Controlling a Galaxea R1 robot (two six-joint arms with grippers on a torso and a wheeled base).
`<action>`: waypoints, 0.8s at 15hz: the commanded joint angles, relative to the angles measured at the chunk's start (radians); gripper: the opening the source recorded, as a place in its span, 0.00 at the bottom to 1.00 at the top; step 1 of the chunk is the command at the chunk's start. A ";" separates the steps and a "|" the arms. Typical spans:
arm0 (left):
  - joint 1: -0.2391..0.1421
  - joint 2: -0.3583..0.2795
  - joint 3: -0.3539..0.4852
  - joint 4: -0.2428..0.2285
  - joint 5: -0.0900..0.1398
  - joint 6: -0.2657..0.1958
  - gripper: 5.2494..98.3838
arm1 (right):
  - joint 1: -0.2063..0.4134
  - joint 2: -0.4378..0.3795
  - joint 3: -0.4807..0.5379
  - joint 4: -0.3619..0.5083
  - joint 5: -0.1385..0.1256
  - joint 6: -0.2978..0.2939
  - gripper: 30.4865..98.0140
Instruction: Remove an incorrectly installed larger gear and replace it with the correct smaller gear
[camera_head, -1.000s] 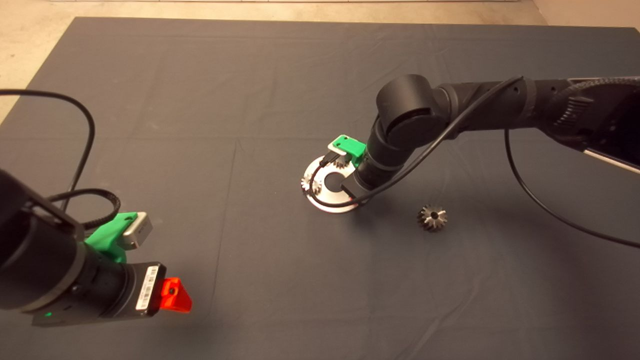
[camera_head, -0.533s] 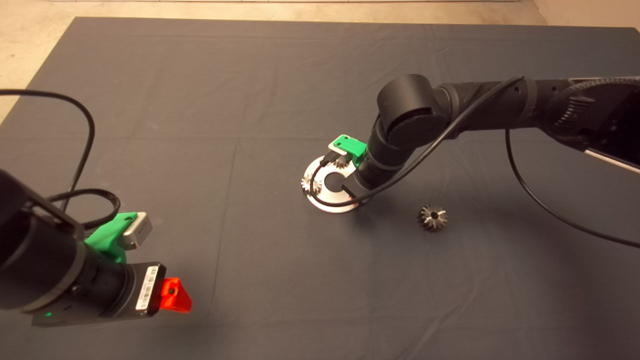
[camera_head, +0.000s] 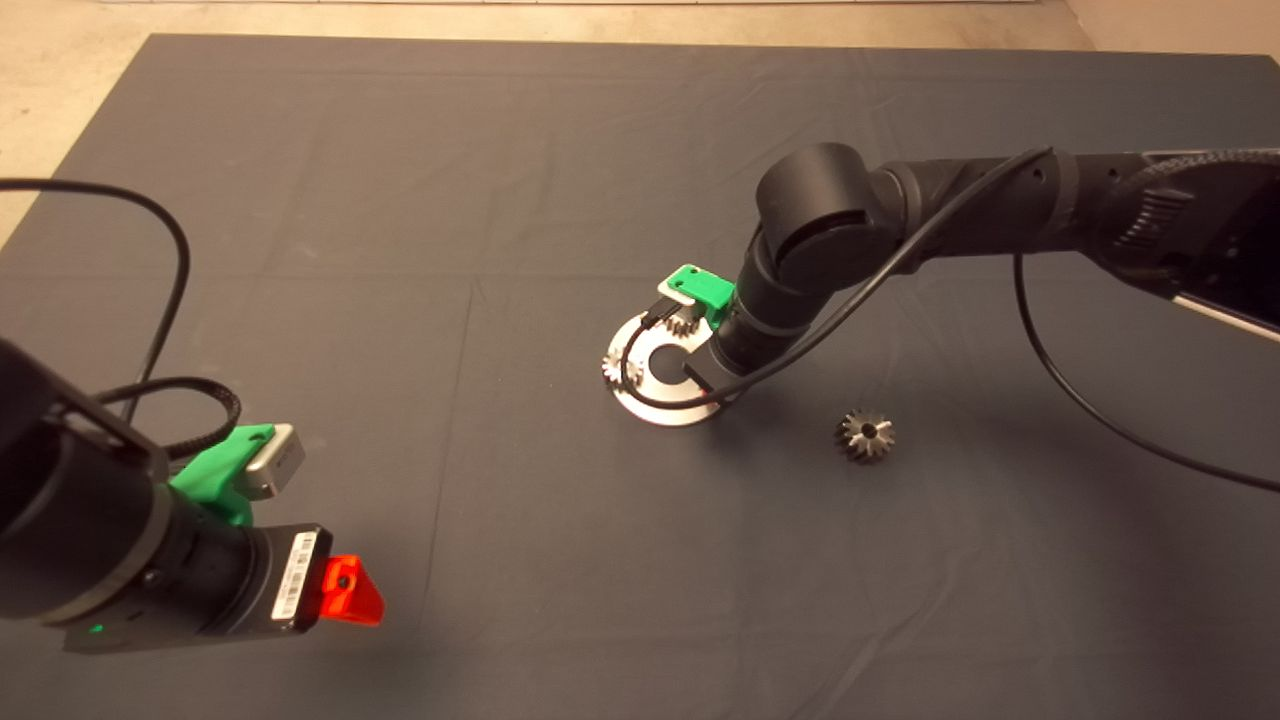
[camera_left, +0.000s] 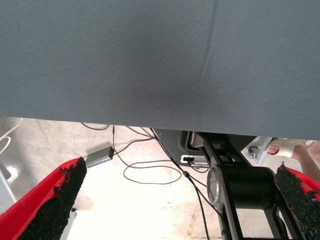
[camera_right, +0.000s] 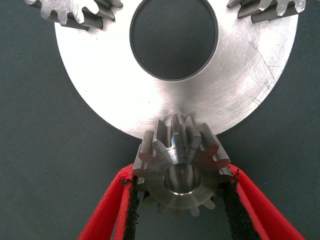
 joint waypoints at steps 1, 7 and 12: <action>-0.004 -0.004 0.015 -0.020 0.124 -0.006 0.99 | 0.028 -0.001 0.007 0.011 -0.003 0.002 0.13; -0.004 -0.004 0.015 -0.020 0.124 -0.004 0.99 | 0.025 0.001 0.007 0.007 -0.005 0.002 0.13; -0.004 -0.004 0.015 -0.020 0.124 -0.006 0.99 | 0.025 -0.002 0.007 0.003 -0.005 0.002 0.13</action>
